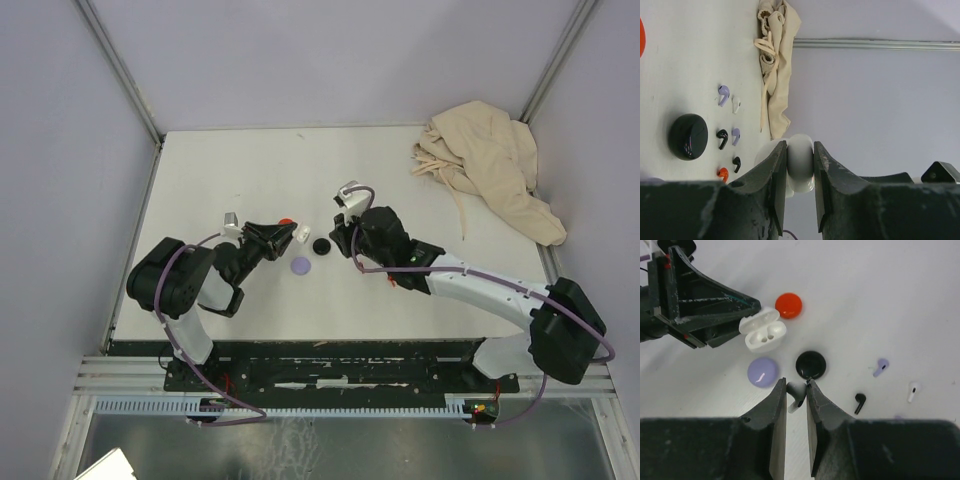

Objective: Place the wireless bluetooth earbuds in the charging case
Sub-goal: Pick up the earbud from the center of the board, then place the earbud in the charging case.

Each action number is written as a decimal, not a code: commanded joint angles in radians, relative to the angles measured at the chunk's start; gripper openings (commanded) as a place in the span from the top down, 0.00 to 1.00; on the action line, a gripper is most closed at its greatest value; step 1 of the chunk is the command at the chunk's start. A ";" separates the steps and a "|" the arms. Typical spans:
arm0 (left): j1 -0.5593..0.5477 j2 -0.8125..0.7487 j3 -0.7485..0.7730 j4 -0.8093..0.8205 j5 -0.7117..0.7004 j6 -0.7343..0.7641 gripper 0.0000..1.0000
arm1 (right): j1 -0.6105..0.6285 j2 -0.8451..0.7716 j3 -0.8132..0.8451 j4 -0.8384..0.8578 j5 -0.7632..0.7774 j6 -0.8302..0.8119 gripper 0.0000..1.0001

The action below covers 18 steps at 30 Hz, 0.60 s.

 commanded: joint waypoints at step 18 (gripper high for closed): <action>-0.040 -0.032 0.033 0.049 0.056 -0.070 0.97 | 0.085 0.153 -0.264 0.994 -0.151 -0.450 0.98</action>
